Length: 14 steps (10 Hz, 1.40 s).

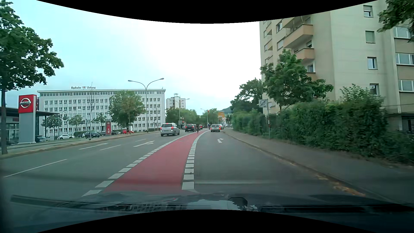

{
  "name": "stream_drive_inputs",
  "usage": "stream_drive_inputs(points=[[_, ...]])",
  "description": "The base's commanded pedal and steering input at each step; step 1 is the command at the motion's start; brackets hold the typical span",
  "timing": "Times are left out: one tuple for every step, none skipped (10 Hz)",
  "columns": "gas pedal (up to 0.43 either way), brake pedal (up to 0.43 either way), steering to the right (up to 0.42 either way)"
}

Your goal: Follow the waypoints while adhering to traffic rules and regulations

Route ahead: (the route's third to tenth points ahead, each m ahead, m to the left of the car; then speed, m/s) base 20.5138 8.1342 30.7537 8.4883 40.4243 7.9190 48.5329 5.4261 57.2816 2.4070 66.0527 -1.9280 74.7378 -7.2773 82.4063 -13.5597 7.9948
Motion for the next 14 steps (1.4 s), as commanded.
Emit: stream_drive_inputs(points=[[0.079, 0.000, -0.025], [0.079, 0.000, -0.024], [0.079, 0.000, -0.024], [0.079, 0.000, -0.023], [0.079, 0.000, -0.021], [0.079, 0.000, -0.018], [0.079, 0.000, -0.016], [0.079, 0.000, -0.017], [0.067, 0.000, -0.017], [0.067, 0.000, -0.016], [0.067, 0.000, -0.016], [0.059, 0.000, -0.016], [0.059, 0.000, -0.016], [0.059, 0.000, -0.014]])
